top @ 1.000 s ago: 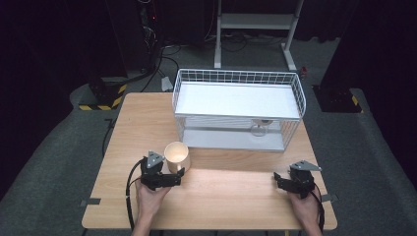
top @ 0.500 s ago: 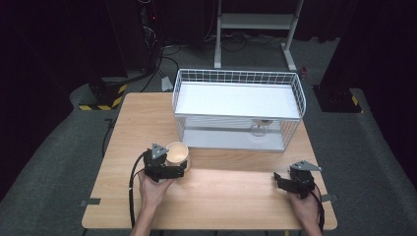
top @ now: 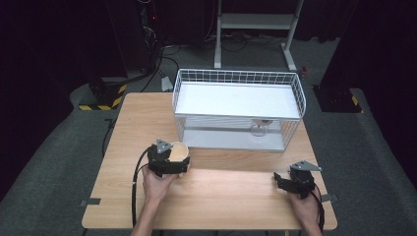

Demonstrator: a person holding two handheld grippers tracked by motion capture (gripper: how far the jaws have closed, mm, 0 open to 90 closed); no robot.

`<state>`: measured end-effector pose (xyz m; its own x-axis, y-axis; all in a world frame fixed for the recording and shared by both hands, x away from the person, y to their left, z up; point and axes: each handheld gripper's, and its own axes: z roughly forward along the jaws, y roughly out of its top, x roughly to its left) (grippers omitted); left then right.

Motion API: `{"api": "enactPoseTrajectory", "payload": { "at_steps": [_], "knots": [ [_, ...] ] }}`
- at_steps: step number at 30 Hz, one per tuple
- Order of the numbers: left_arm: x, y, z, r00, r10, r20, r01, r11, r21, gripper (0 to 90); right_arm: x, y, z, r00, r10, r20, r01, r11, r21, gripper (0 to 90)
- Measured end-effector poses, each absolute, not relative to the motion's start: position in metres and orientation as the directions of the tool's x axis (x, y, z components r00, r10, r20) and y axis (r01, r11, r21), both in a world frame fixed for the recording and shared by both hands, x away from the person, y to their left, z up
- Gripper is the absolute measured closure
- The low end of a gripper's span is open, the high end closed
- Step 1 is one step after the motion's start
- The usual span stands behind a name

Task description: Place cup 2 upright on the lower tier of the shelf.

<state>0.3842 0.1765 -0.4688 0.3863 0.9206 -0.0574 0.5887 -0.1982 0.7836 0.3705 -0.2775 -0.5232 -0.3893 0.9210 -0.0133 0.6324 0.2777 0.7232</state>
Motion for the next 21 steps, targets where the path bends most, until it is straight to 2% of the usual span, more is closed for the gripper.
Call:
{"api": "enactPoseTrajectory", "payload": {
  "at_steps": [8,21],
  "knots": [
    [0.3884,0.173,-0.4728,0.361,0.932,-0.035,0.597,-0.202,0.777,8.7,0.3704,-0.2775,-0.5232,-0.389,0.921,-0.013,0.633,0.277,0.723,27.4],
    [0.3888,0.1722,-0.4736,0.363,0.932,-0.018,0.592,-0.216,0.776,9.8,0.3704,-0.2775,-0.5232,-0.389,0.921,-0.013,0.633,0.277,0.723,27.4]
  ]
}}
